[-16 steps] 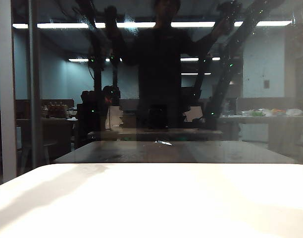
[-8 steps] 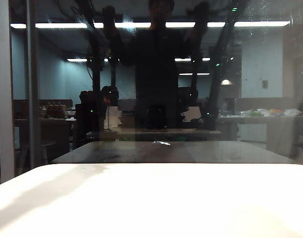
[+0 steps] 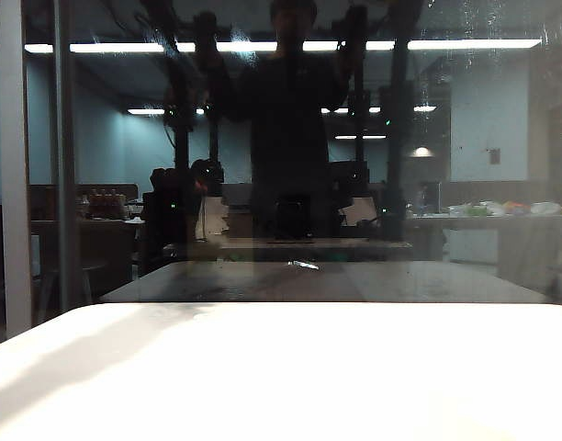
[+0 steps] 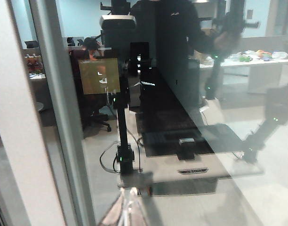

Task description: Reach upward to find where there is water on the glass, pick up the sponge from the table, dry the water, and finally place the sponge back on the table.

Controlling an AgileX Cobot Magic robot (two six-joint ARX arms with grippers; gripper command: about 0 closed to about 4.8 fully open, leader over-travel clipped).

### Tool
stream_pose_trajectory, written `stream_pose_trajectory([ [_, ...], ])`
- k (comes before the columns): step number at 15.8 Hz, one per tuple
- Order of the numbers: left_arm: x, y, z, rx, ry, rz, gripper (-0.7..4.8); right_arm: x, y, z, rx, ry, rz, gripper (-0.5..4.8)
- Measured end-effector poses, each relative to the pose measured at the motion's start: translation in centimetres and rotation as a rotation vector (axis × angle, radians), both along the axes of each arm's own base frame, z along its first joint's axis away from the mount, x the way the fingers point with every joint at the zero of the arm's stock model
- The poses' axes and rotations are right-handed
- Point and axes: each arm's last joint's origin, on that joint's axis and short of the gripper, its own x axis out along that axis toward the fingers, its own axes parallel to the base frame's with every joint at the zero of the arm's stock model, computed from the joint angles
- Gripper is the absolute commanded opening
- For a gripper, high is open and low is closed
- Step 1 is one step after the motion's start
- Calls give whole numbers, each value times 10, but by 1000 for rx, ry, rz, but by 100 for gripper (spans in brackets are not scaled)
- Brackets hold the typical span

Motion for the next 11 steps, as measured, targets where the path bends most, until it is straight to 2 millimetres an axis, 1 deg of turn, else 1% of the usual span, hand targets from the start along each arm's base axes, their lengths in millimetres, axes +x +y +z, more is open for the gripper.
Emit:
stream_pose_trajectory([
  [1, 0, 0, 0, 0, 0, -1, -6, -4, -1, 3, -7, 3, -11, -5],
  [3, 0, 0, 0, 0, 0, 0, -6, -21, -6, 14, -82, -32, -71, -5],
  [5, 0, 0, 0, 0, 0, -1, -6, -56, -16, 42, -160, -131, -117, -5],
  [7, 0, 0, 0, 0, 1, 0, -6, -86, -32, 63, -166, -194, -158, -5],
  [10, -2, 0, 1, 0, -3, -1, -6, -123, -55, 82, -165, -225, -222, -5],
  [11, -4, 0, 2, 1, -8, -1, -6, -139, -67, 90, -164, -242, -263, -5],
])
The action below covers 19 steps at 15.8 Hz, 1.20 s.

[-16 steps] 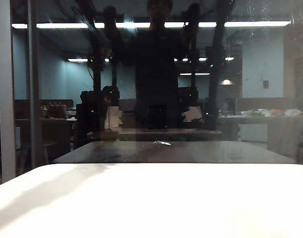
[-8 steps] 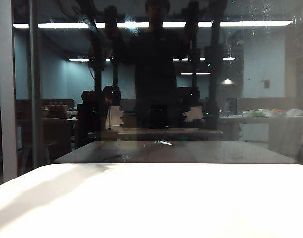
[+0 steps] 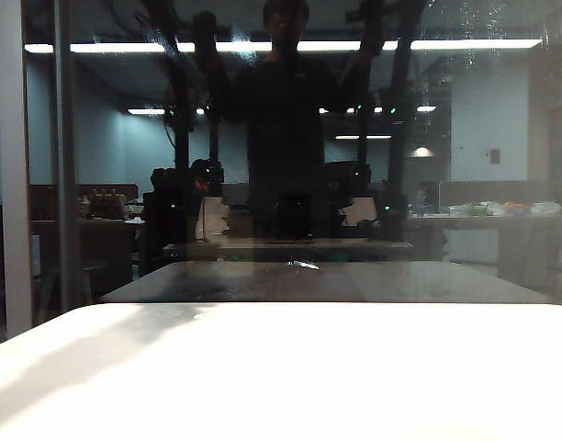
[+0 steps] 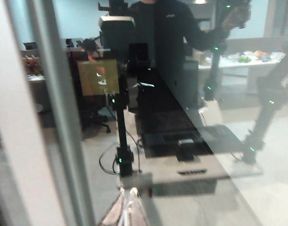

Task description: Reach upward to find where there is water on the glass, pick up the sponge from the table, dry the water, and finally place the sponge back on the table.

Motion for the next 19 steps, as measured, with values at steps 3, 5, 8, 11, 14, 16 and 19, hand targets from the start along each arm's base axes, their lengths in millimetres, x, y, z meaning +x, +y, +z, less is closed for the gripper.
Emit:
stream_pose_trajectory([
  [3, -5, 0, 3, 0, -18, -7, -6, -43, -18, 17, 24, -54, -68, -5],
  [5, -4, -1, 2, 6, -15, -53, -6, -65, -27, 22, 32, -59, -122, -5],
  [8, -7, -2, 3, 13, -16, -97, -6, -90, -22, 24, 34, -41, -104, -5],
  [11, -26, -3, 5, 20, -1, -155, -6, -104, -14, 18, 34, 8, -57, -5],
  [14, -51, -2, 4, 25, -12, -190, -6, -114, -6, -9, 31, 128, -13, -5],
  [16, -67, -1, -5, 25, 10, -197, -6, -117, -7, -26, 30, 177, -18, -5],
  [19, -94, -2, -26, 24, 40, -222, -6, -138, -6, -52, 28, 213, -7, -5],
])
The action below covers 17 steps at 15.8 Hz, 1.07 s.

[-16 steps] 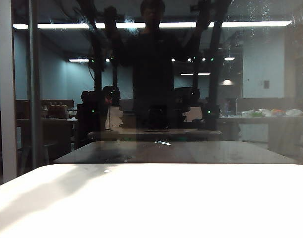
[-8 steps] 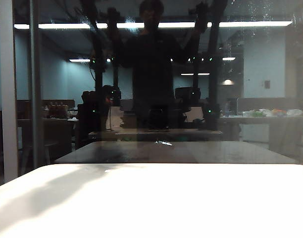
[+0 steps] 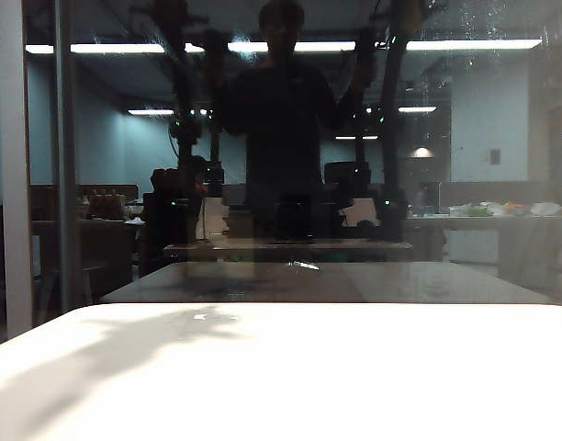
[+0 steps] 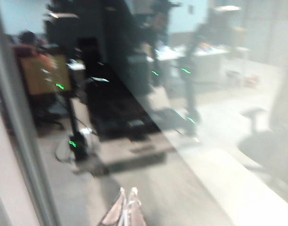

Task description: Reach upward to find where there is water on the glass, pick up the sponge from the table, dry the water, and finally place the sponge back on the table.

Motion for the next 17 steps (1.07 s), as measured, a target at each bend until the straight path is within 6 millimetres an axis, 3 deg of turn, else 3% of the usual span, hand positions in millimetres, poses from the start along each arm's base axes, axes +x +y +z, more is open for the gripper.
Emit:
stream_pose_trajectory([
  [7, -52, -1, -77, 9, 89, -102, -6, -34, 0, -103, 13, 174, 20, -5],
  [10, -65, 0, -107, 13, 136, -135, -6, -26, 3, -161, 92, 290, 96, -5],
  [12, -74, 1, -123, 11, 154, -141, -6, -21, 4, -189, 109, 353, 101, -5],
  [17, -85, 3, -143, 10, 192, -146, -6, 3, 8, -273, 125, 565, 122, -5],
])
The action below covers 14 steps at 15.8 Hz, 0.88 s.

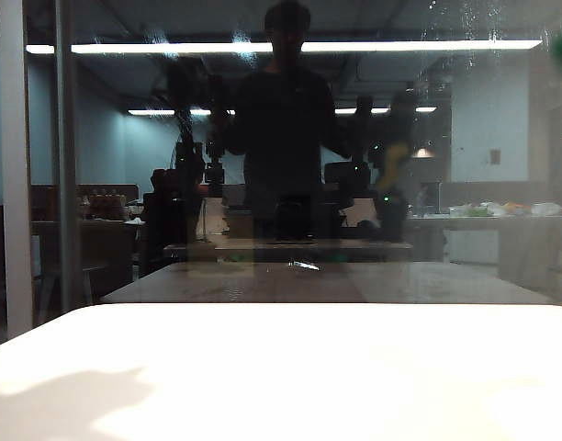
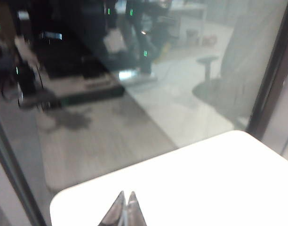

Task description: Reach upward to find where there is water on the glass, pick up the sponge from the table, dry the water, and finally place the sponge back on the table.

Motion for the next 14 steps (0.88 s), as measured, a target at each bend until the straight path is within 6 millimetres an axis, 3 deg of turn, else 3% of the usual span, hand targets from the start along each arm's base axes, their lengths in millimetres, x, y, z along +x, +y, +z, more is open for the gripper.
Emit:
stream_pose_trajectory([
  [6, 1, 0, -6, 6, 53, -1, -6, 18, 16, -45, -3, 84, 94, -5],
  [14, 1, 0, -8, 9, 75, -2, -6, 62, 64, -87, 0, 184, 217, -5],
])
